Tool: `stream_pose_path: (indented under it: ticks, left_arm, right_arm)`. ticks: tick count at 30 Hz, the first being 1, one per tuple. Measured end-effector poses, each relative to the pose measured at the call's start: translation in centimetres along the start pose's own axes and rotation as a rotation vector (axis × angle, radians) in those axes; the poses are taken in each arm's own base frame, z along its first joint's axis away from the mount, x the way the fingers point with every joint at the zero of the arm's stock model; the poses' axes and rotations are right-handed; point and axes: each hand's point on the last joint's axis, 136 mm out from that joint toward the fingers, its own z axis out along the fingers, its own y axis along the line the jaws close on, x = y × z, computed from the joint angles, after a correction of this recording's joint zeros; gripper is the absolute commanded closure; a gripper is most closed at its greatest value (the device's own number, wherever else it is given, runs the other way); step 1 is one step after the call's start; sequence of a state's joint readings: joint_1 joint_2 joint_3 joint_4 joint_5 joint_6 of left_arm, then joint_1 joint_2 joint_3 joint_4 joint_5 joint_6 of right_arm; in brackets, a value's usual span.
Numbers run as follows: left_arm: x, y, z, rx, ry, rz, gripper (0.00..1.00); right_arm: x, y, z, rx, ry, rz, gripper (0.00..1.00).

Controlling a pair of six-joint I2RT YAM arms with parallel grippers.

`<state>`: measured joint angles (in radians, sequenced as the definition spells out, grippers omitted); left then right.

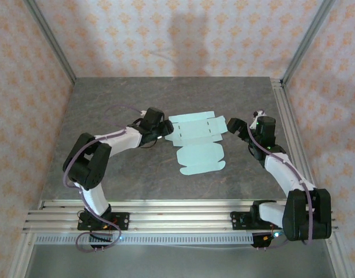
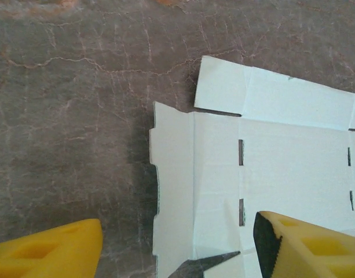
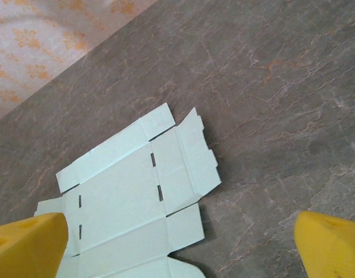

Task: Fold the paper box

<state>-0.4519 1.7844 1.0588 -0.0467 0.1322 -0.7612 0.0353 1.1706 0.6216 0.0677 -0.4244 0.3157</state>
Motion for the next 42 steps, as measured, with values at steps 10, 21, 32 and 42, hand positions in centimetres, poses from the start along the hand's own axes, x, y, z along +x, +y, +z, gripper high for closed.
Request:
stream_pose_path:
  ticks: [10,21,32,42]
  left_arm:
    - [1.1,-0.2,2.6,0.001,0.063,-0.053,0.68]
    - [0.9,-1.0,3.7,0.013,0.083,-0.014,0.94]
    - [-3.0,0.9,2.3,-0.004,0.172,0.223,0.89]
    - [-4.2,0.1,2.9,0.047,0.355,0.471,0.64]
  right_arm:
    - [0.3,0.2,0.2,-0.017,0.016,0.008,0.00]
    - [0.9,-0.2,0.8,-0.007,0.040,0.014,0.01]
    - [-0.1,1.1,1.5,-0.064,0.036,-0.024,0.00]
    - [0.7,6.7,3.9,-0.205,0.144,-0.268,0.01]
